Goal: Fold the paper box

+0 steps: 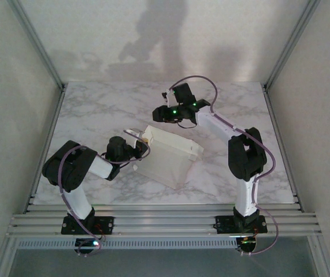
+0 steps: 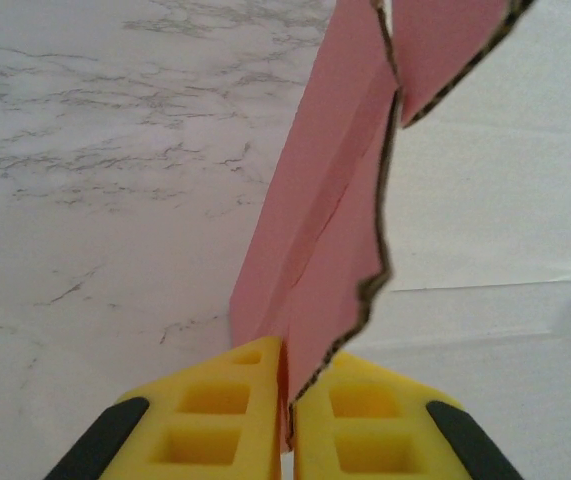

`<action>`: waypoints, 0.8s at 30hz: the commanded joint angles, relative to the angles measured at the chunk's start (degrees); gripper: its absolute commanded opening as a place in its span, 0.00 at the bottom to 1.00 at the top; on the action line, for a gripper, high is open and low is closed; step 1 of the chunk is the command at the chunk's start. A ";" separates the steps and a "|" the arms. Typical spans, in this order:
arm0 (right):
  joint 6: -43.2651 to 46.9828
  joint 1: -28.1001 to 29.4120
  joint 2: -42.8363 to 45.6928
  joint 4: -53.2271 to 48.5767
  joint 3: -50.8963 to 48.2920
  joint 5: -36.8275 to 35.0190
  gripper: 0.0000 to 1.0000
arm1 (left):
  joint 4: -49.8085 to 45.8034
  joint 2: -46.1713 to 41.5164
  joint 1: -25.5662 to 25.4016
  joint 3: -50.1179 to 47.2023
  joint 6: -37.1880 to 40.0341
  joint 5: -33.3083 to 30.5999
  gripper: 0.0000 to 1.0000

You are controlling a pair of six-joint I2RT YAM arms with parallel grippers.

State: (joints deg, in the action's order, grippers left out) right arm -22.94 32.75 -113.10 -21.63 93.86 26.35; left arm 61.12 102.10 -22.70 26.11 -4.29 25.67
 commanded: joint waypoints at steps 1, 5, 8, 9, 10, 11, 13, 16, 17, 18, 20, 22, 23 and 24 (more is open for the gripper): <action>-0.78 0.31 -1.59 1.65 1.44 2.40 0.46 | -4.58 1.69 -0.63 -1.50 0.78 0.45 0.11; -0.68 0.80 -2.36 1.88 1.17 2.75 0.47 | -4.70 1.69 -0.59 -1.34 0.78 0.45 0.11; -0.61 1.07 -2.74 2.02 1.06 2.92 0.47 | -4.84 1.61 -0.61 -1.32 0.87 0.44 0.11; -0.61 1.01 -2.83 1.95 0.97 2.98 0.47 | -4.79 1.61 -0.59 -1.32 0.87 0.43 0.11; -0.54 1.12 -2.91 1.95 0.97 2.99 0.47 | -4.81 1.61 -0.60 -1.32 0.82 0.42 0.11; -0.48 1.18 -3.03 2.11 0.93 3.02 0.47 | -4.85 1.61 -0.62 -1.32 0.87 0.40 0.11; -0.50 1.40 -3.18 2.19 0.81 3.02 0.47 | -4.86 1.61 -0.60 -1.32 0.78 0.45 0.11; -0.59 1.73 -3.35 2.55 0.49 3.13 0.48 | -4.97 1.52 -0.60 -1.32 0.78 0.36 0.11; -0.57 1.88 -3.40 2.60 0.36 3.01 0.48 | -5.02 1.52 -0.64 -1.28 0.78 0.39 0.11; -0.59 2.01 -3.38 2.84 0.19 3.02 0.48 | -5.04 1.47 -0.59 -1.26 0.78 0.42 0.11; -0.55 2.31 -3.29 3.16 -0.32 2.99 0.48 | -5.09 1.43 -0.64 -1.24 0.72 0.49 0.11; -0.70 2.64 -3.18 3.57 -0.84 2.77 0.48 | -5.11 1.43 -0.60 -1.24 0.69 0.48 0.11; -0.70 2.87 -3.17 3.74 -1.11 2.52 0.48 | -5.07 1.50 -0.59 -1.15 0.69 0.44 0.11; -0.59 2.98 -3.00 3.81 -1.35 2.40 0.48 | -5.19 1.48 -0.63 -1.15 0.69 0.48 0.11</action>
State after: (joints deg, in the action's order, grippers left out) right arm -23.35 34.92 -116.05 -18.87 93.47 28.38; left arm 61.10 102.10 -22.70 26.11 -4.10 25.67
